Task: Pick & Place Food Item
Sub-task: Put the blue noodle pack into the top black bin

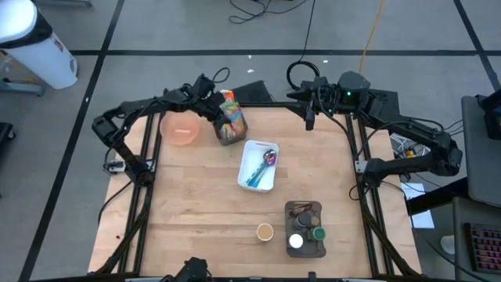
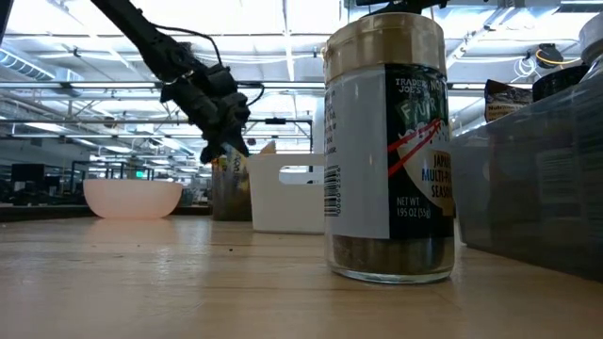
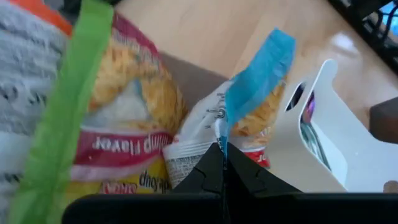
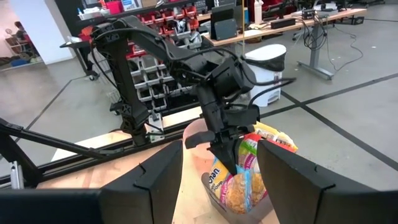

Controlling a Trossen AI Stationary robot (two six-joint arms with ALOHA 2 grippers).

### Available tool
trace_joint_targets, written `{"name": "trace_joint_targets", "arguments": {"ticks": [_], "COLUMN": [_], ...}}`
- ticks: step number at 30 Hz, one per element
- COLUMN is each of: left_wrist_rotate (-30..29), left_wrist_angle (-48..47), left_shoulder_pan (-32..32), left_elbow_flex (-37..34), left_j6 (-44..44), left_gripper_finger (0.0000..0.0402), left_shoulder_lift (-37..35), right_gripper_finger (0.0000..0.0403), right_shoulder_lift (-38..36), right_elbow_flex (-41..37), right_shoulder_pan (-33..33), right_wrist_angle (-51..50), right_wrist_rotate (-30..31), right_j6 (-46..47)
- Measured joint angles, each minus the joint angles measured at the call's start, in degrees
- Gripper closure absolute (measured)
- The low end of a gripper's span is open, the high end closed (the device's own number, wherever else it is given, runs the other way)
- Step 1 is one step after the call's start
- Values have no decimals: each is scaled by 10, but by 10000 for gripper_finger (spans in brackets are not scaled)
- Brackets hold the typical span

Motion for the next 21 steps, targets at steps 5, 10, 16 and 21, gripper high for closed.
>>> {"name": "trace_joint_targets", "arguments": {"ticks": [5,10,16,21], "left_wrist_rotate": [-16,-24,-19,-13], "left_wrist_angle": [2,4,4,3], "left_shoulder_pan": [-1,1,2,2], "left_elbow_flex": [-5,-5,-5,1], "left_j6": [-5,-19,-40,-51], "left_gripper_finger": [400,394,355,307], "left_shoulder_lift": [0,0,0,-1], "right_gripper_finger": [204,204,204,204], "right_shoulder_lift": [0,0,0,0], "right_elbow_flex": [0,0,0,0], "right_shoulder_pan": [0,0,0,0], "right_wrist_angle": [3,4,4,4], "right_wrist_rotate": [0,0,0,-1], "right_j6": [0,4,4,4]}}
